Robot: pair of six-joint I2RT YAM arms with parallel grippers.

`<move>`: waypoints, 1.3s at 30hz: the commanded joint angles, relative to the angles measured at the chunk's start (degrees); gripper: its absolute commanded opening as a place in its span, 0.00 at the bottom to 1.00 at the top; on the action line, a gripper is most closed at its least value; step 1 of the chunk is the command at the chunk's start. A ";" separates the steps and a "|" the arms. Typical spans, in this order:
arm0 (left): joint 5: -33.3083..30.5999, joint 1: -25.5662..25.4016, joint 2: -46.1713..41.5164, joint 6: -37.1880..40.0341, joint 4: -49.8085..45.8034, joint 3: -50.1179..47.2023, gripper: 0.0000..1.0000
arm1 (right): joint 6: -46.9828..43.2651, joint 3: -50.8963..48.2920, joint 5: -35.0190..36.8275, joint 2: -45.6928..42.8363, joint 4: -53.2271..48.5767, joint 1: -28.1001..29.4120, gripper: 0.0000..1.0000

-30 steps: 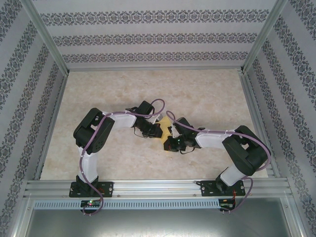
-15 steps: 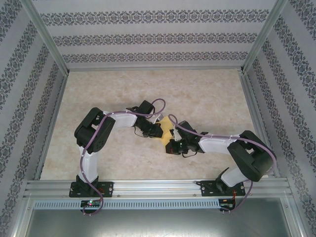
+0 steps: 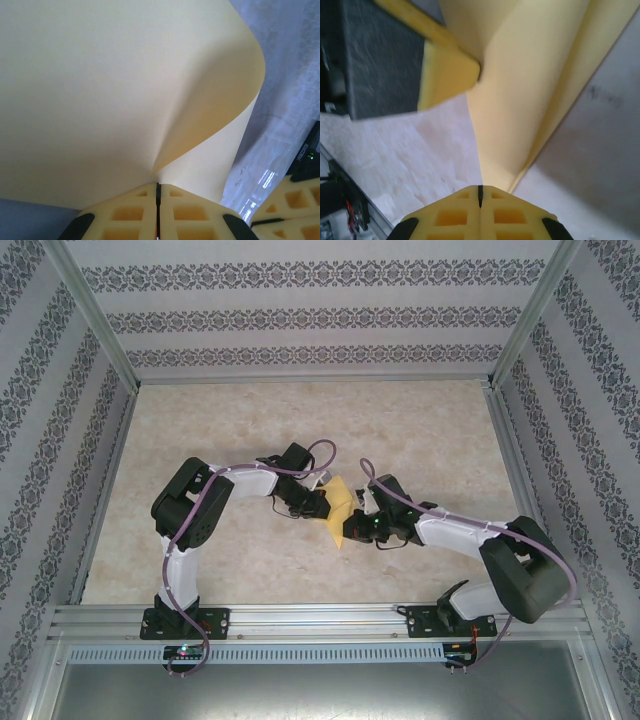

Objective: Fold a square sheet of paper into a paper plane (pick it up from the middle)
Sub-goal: Third fold the triangle at the center of the table.

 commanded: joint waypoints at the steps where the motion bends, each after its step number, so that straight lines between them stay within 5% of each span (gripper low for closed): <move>1: -8.50 -0.75 3.42 1.68 -4.36 -1.81 0.10 | 0.32 1.89 -0.51 2.93 2.95 -0.54 0.00; 21: -8.85 -0.80 2.86 2.07 -4.44 -2.20 0.09 | -2.10 9.21 6.09 13.72 -0.80 -2.43 0.00; 39: -12.68 -0.80 4.51 4.42 -7.26 -1.17 0.09 | -0.89 4.11 8.93 9.06 1.48 -6.03 0.01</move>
